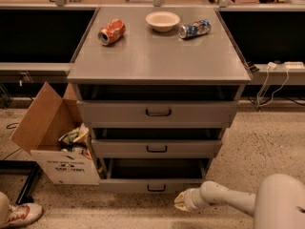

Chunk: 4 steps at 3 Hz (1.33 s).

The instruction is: Close bottom drawer

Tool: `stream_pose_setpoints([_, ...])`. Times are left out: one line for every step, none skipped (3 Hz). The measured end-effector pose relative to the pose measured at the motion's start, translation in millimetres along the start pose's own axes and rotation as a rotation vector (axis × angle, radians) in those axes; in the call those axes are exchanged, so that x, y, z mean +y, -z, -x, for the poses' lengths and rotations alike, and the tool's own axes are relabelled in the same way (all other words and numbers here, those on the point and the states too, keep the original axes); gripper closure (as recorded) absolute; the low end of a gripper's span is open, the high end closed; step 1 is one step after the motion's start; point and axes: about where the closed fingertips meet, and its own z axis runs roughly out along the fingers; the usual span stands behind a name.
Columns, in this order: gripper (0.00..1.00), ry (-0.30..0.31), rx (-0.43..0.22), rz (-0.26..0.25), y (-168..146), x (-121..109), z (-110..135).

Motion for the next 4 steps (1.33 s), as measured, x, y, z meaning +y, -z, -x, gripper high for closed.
stream_pose_setpoints([0.87,0.029,0.013,-0.005,-5.9,-11.7,6.4])
stream_pose_setpoints([1.0,0.055,0.027,-0.018,-10.4,-35.9,13.7])
stream_pose_setpoints([1.0,0.061,0.041,-0.036,-14.2,-56.1,15.0])
stream_pose_setpoints([1.0,0.049,0.054,-0.063,-11.6,-71.3,10.5])
